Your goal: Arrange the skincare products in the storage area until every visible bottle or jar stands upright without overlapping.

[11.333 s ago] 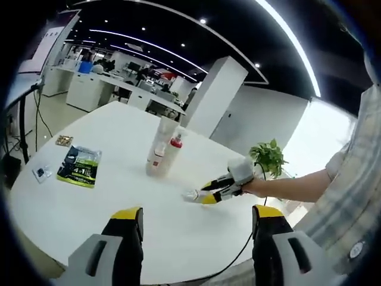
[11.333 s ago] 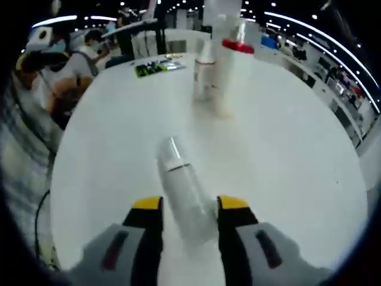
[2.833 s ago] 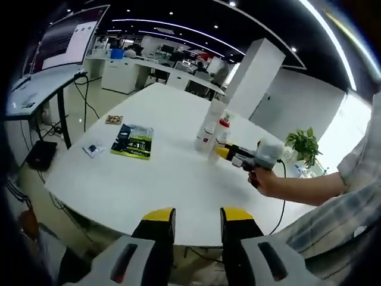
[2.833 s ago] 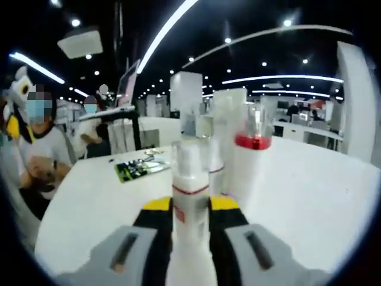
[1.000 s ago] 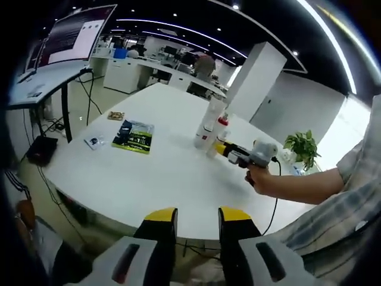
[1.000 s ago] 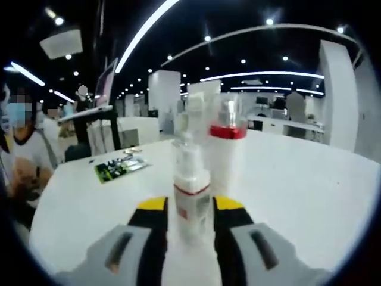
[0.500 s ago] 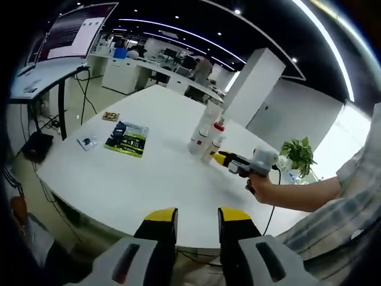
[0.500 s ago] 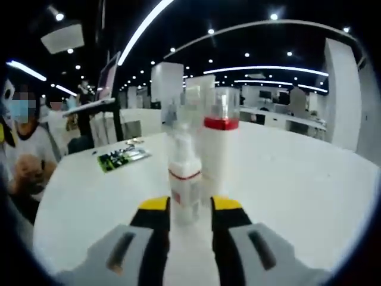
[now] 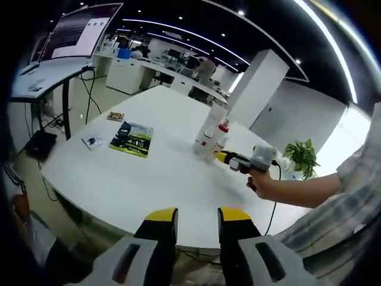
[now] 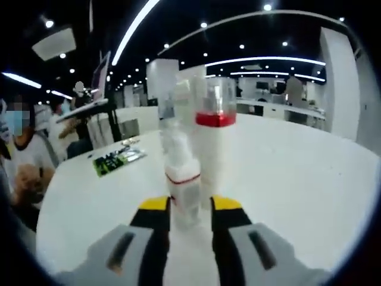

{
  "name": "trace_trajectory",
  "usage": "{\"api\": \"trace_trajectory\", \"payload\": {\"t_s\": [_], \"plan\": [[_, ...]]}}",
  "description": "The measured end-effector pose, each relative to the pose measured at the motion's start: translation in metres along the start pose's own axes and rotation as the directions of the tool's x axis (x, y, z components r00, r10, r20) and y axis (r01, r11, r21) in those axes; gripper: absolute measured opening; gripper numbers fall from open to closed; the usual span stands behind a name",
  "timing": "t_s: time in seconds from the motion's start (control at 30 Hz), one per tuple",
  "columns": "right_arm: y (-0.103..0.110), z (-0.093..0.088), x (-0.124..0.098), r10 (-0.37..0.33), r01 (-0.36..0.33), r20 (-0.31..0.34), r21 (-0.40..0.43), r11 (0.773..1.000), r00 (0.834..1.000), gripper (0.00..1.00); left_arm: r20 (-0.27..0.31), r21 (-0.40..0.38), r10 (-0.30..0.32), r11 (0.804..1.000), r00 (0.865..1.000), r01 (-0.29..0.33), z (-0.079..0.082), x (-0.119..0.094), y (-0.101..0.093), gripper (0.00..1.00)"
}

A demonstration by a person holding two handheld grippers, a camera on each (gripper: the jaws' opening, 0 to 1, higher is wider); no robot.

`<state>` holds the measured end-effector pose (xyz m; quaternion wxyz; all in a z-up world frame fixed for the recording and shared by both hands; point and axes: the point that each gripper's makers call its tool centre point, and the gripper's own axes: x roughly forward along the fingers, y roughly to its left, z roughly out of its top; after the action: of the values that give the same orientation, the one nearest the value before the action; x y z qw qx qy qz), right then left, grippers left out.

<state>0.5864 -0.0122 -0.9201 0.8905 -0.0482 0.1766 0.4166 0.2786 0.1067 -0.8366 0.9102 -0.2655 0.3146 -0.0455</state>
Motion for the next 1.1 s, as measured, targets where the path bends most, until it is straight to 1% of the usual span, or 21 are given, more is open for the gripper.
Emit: {"api": "trace_trajectory", "payload": {"t_s": [0.17, 0.2, 0.27, 0.37, 0.47, 0.73, 1.07, 1.1], "plan": [[-0.004, 0.000, 0.003, -0.003, 0.003, -0.001, 0.007, 1.000, 1.000, 0.24, -0.002, 0.001, -0.004, 1.000, 1.000, 0.004, 0.001, 0.003, -0.001, 0.27], [-0.005, -0.001, 0.003, -0.002, 0.002, -0.010, 0.005, 1.000, 1.000, 0.23, -0.004, 0.000, -0.005, 1.000, 1.000, 0.005, 0.001, 0.004, -0.001, 0.27], [-0.003, -0.006, 0.003, 0.009, -0.009, -0.040, 0.015, 1.000, 0.999, 0.18, -0.010, 0.004, -0.005, 1.000, 1.000, 0.005, 0.000, 0.005, 0.000, 0.27], [-0.002, -0.007, 0.002, 0.021, -0.020, -0.049, 0.030, 0.999, 0.999, 0.12, -0.012, 0.001, -0.004, 1.000, 1.000, 0.004, 0.001, 0.007, 0.001, 0.27], [-0.002, -0.007, 0.001, 0.030, -0.030, -0.058, 0.001, 1.000, 0.998, 0.12, -0.011, -0.006, -0.003, 1.000, 1.000, 0.003, 0.000, 0.009, 0.003, 0.27], [-0.003, -0.001, 0.004, 0.036, -0.037, -0.053, -0.022, 0.999, 0.998, 0.13, -0.010, -0.022, -0.007, 1.000, 1.000, 0.007, -0.001, 0.012, 0.004, 0.27], [-0.002, 0.000, 0.008, 0.042, -0.044, -0.063, -0.038, 0.998, 0.997, 0.14, 0.002, -0.032, -0.001, 0.999, 1.000, 0.001, 0.001, 0.011, 0.008, 0.27], [-0.001, 0.000, 0.009, 0.046, -0.049, -0.065, -0.051, 0.998, 0.997, 0.14, 0.004, -0.035, -0.001, 0.999, 1.000, 0.001, 0.001, 0.011, 0.009, 0.27]]}}
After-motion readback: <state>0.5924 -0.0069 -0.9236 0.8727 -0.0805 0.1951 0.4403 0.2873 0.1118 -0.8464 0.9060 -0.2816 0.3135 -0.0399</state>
